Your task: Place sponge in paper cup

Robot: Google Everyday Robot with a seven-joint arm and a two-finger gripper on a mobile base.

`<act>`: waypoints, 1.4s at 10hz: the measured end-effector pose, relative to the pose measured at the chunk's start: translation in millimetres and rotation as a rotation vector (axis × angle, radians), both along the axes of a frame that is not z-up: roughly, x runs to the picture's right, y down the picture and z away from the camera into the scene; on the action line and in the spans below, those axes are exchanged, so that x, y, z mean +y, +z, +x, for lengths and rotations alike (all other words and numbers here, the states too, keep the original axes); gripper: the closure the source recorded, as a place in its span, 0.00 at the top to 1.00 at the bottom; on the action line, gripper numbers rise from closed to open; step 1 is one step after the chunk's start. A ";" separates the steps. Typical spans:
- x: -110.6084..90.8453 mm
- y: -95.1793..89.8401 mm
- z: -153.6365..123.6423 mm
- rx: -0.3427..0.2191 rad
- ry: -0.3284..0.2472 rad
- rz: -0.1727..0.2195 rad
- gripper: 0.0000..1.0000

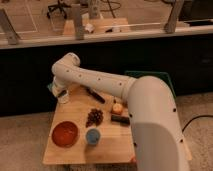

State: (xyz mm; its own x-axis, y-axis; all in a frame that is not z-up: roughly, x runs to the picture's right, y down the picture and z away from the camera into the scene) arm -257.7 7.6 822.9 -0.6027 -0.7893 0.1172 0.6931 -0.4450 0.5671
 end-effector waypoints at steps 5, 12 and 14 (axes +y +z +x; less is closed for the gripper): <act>3.3 9.0 5.1 0.015 0.021 -0.028 0.01; 4.5 12.6 8.0 0.035 0.035 -0.039 0.67; 4.4 13.3 9.2 0.042 0.035 -0.036 0.80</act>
State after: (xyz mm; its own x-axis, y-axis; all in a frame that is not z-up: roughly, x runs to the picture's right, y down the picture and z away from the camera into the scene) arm -248.4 12.0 836.2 -0.5686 -0.8046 0.1712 0.7317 -0.3995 0.5523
